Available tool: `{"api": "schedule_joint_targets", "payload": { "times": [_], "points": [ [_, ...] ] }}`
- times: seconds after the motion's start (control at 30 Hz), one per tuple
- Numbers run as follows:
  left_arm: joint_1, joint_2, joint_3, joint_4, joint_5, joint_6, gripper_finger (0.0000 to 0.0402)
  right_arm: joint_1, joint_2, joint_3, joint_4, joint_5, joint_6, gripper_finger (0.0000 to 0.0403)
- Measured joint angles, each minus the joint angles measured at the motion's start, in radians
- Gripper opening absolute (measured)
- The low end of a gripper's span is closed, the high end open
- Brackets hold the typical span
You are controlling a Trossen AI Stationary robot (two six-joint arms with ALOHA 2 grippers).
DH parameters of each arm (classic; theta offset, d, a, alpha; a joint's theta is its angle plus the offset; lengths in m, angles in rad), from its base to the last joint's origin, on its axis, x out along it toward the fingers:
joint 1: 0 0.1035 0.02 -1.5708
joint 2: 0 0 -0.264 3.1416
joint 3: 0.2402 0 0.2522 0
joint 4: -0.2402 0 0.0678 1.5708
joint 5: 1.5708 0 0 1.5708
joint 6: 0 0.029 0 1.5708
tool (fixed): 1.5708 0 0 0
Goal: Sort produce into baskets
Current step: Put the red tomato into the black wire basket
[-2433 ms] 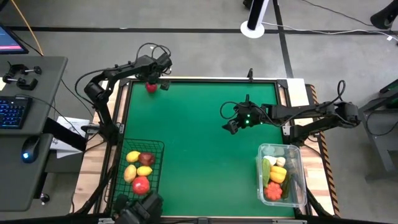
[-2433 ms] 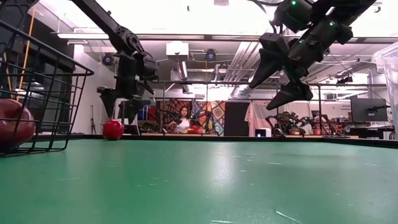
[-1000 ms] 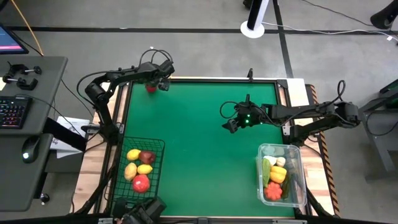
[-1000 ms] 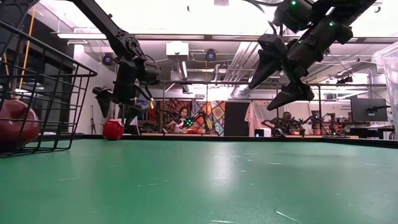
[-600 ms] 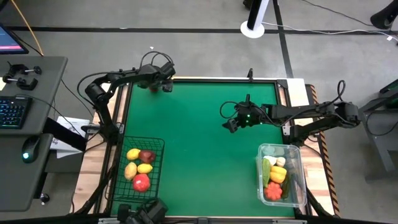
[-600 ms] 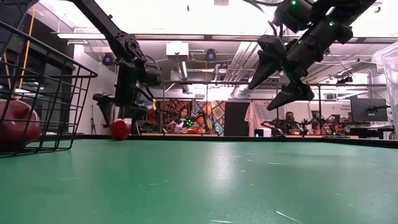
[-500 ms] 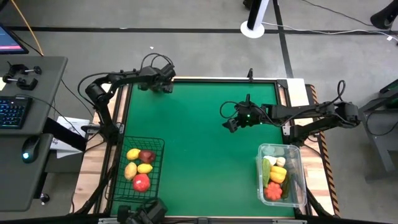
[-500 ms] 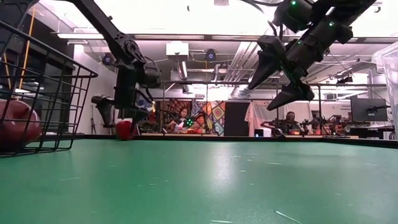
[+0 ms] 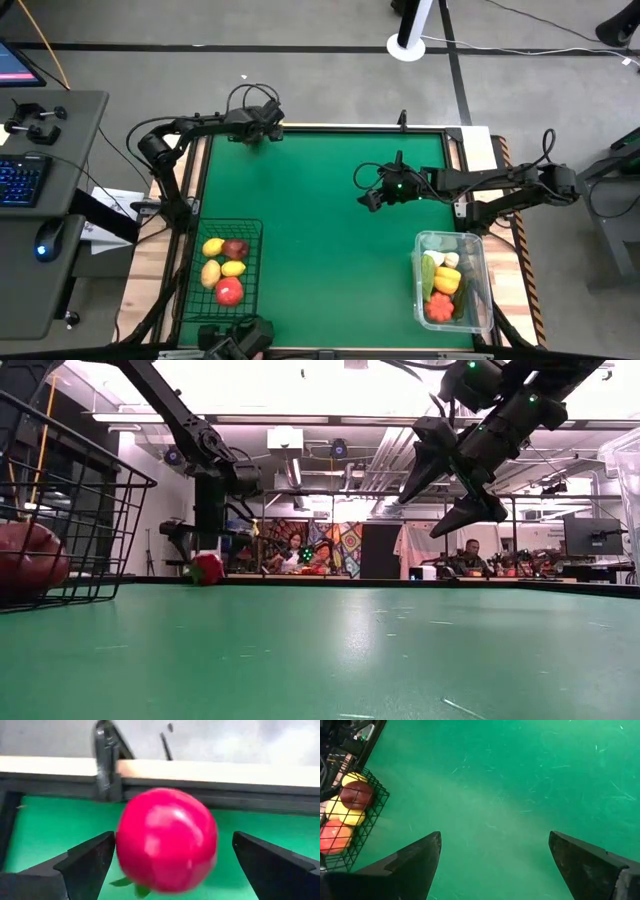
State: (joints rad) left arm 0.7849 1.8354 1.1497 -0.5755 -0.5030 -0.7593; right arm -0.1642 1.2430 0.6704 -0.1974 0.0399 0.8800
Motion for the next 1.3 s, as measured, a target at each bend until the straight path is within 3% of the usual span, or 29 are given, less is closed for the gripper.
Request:
{"api": "schedule_joint_targets", "payload": {
  "times": [0.5, 0.6, 0.73, 0.87, 1.0, 1.17, 1.3],
  "points": [
    [-0.003, 0.06, -0.01, 0.12, -0.035, -0.063, 0.0383, 0.0, 0.0, 0.0, 0.0, -0.004, 0.014, 0.036],
    [-0.01, 0.07, -0.01, 0.115, -0.02, -0.06, 0.0352, 0.0, 0.0, 0.0, 0.0, -0.009, 0.014, 0.036],
    [-0.031, 0.066, -0.009, 0.084, -0.013, -0.059, 0.0274, 0.0, 0.0, 0.0, 0.0, -0.025, 0.011, 0.036],
    [-0.078, 0.028, -0.01, 0.035, -0.001, -0.028, 0.0273, 0.0, 0.0, 0.0, -0.002, -0.027, 0.003, 0.036],
    [-0.174, -0.062, -0.01, 0.01, 0.001, 0.071, 0.0273, 0.0, 0.0, 0.0, -0.006, -0.03, -0.025, 0.036],
    [-0.413, -0.268, -0.01, -0.08, 0.112, 0.325, 0.0273, 0.0, 0.0, 0.0, -0.012, -0.03, -0.069, 0.036],
    [-0.653, -0.475, -0.01, -0.281, 0.166, 0.219, 0.0273, 0.0, 0.0, 0.0, -0.012, -0.018, -0.116, 0.036]
  ]
}}
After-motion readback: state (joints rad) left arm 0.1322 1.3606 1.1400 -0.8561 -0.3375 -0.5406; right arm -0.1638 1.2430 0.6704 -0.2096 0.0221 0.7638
